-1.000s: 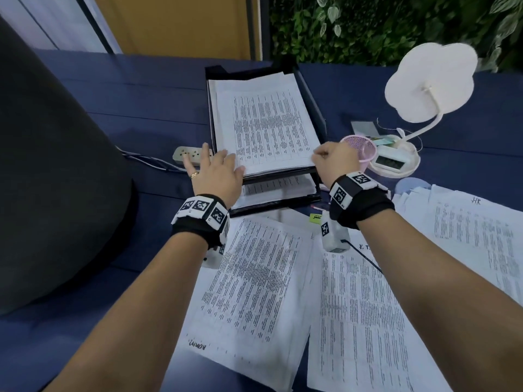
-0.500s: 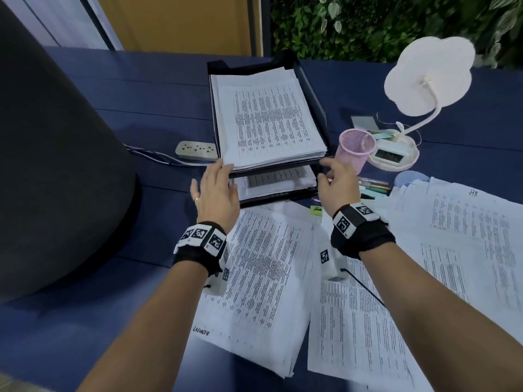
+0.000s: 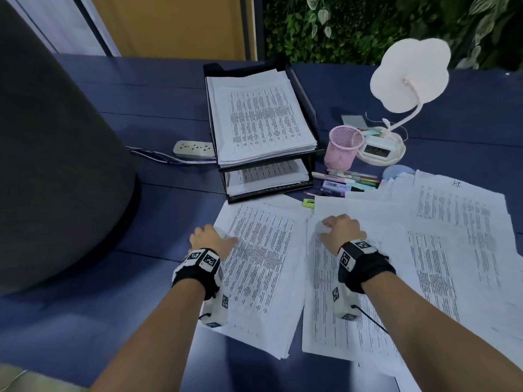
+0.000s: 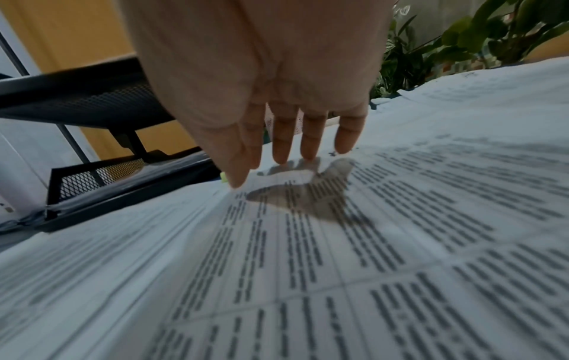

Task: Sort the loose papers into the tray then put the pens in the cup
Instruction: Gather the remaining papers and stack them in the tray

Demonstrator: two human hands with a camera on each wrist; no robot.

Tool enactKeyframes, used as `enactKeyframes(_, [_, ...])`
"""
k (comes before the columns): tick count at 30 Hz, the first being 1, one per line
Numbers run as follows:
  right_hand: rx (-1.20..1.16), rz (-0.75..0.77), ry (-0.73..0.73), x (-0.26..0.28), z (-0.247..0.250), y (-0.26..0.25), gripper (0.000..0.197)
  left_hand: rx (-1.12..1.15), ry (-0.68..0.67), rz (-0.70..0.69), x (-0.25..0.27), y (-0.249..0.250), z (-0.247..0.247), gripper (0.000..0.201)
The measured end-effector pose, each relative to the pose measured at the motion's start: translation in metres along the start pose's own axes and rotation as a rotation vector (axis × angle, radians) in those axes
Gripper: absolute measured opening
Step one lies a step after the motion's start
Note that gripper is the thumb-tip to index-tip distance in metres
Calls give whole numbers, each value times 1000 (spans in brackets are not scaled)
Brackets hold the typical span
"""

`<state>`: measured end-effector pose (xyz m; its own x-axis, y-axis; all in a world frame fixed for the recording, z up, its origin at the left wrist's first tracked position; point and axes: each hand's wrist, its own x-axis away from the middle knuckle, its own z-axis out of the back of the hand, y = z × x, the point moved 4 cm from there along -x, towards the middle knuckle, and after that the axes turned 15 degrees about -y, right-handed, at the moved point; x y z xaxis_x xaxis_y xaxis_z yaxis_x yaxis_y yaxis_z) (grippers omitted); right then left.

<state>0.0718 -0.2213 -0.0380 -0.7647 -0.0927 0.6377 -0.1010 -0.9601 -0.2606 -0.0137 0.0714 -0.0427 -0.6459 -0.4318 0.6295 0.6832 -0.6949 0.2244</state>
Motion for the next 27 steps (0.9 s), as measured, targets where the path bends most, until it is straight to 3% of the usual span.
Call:
enactKeyframes(4, [101,-12,-74,3,-13,10,63,-80,-24,57,-1,1,-6,91])
enactKeyframes(8, [142,18,-85,3,-12,10,66,-74,-112,97,-1,3,-2,93])
enactKeyframes(11, [151,17,-101,4,-10,9,67,-137,-171,68,2,5,-5,84])
enactKeyframes(14, [153,19,-110,4,-9,9,69,-45,-173,-25,4,8,-12,74])
enactKeyframes(17, [153,-2,-131,5,-7,7,72,-28,-39,-118,12,13,-13,64])
enactKeyframes(19, [151,-10,-139,5,-7,7,72,-41,51,-242,18,20,-13,43])
enactKeyframes(22, [145,-7,-137,4,-7,7,71,161,-8,-373,24,24,-13,21])
enactKeyframes(27, [166,17,-130,7,-5,7,66,362,38,-453,33,28,23,14])
